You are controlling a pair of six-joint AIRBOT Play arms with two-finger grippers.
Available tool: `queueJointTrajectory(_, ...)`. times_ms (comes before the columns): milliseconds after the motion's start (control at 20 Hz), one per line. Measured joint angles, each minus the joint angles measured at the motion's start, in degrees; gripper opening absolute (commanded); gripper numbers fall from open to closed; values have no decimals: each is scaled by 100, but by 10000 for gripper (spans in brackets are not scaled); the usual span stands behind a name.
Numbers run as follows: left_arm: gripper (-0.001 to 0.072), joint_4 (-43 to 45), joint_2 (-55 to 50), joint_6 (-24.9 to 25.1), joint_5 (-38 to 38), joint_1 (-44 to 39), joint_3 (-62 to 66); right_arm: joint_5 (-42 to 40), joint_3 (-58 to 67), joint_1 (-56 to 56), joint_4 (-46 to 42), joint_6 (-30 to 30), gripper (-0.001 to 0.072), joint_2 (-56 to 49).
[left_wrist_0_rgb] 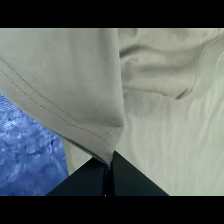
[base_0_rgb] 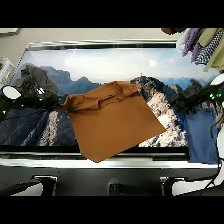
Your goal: Fold the clothes and pants, and hang the long-sleeved shirts on hangers.
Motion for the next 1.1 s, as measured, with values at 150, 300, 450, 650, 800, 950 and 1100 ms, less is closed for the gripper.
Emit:
queueJointTrajectory(150,22,2,0,4,-55,-2,-2,-72,-693,33,-42,-179,415,42)
queueJointTrajectory(300,22,2,0,4,-59,-2,-2,-286,-1134,48,-61,-271,414,61)
queueJointTrajectory(450,22,2,0,4,-63,-2,-2,-457,-1419,52,-66,-319,413,66)
queueJointTrajectory(650,22,0,0,2,-42,-2,-2,-551,-1648,52,-66,-374,390,66)
queueJointTrajectory(800,22,2,0,4,-15,-2,-2,-608,-1749,52,-48,-387,128,66)
queueJointTrajectory(950,22,2,0,4,-11,-2,-2,-704,-1755,52,306,-431,29,79)
queueJointTrajectory(1100,22,2,0,15,-9,-2,-2,-925,-1272,55,815,-450,29,103)
